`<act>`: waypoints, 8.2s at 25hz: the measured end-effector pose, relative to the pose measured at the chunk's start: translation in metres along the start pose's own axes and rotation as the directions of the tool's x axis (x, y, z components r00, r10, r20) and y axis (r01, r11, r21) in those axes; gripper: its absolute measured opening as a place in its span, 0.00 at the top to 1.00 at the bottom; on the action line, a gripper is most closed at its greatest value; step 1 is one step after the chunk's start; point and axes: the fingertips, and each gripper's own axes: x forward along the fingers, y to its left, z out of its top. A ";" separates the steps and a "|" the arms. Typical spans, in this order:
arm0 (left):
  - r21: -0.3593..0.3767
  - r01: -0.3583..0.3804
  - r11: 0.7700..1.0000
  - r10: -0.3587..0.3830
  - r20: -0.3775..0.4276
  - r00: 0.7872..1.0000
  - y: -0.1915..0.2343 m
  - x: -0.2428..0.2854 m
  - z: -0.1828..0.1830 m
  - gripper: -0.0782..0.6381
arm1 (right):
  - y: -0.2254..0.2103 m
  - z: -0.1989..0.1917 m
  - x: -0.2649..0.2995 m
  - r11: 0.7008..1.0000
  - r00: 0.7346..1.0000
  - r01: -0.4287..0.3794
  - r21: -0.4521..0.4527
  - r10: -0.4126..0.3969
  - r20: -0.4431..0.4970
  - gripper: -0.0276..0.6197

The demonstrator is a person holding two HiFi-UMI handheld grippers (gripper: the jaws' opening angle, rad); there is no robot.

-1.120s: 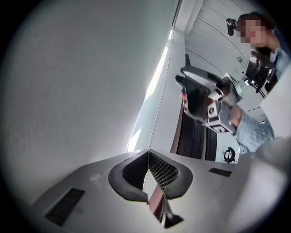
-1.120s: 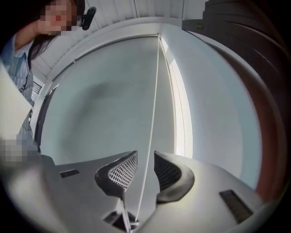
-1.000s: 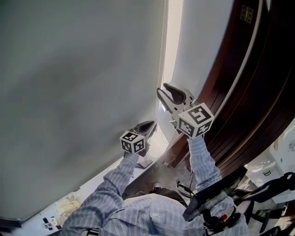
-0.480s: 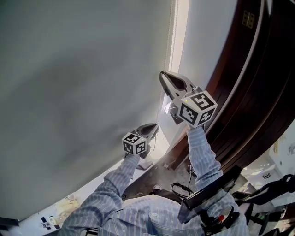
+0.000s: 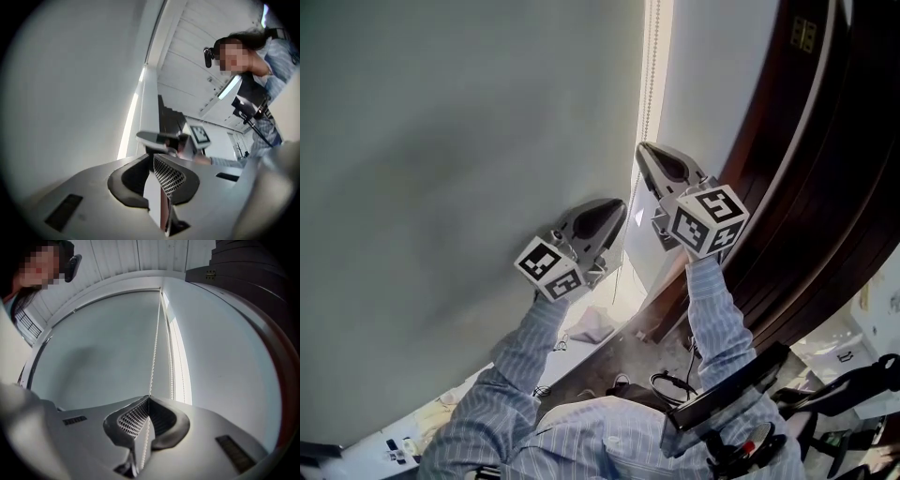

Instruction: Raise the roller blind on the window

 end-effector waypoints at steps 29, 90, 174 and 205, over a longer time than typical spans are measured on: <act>-0.081 0.098 0.992 -0.088 0.120 0.989 0.012 0.096 0.130 0.88 | 0.039 -0.002 -0.012 0.996 0.996 -0.059 0.066 0.055 0.071 0.95; -0.252 -0.056 0.966 0.009 -0.186 0.983 0.005 -0.052 -0.109 0.84 | 0.027 0.042 0.010 0.997 0.998 -0.020 -0.078 0.025 0.060 0.95; -0.319 -0.320 0.892 0.194 -0.368 0.909 0.027 -0.082 -0.185 0.88 | 0.042 0.042 0.017 0.998 0.997 -0.066 -0.009 0.067 0.050 0.89; 0.186 -0.017 0.982 0.006 0.059 0.998 0.027 0.131 0.212 0.74 | 0.032 0.036 0.025 0.998 0.999 -0.038 -0.047 0.039 0.029 0.95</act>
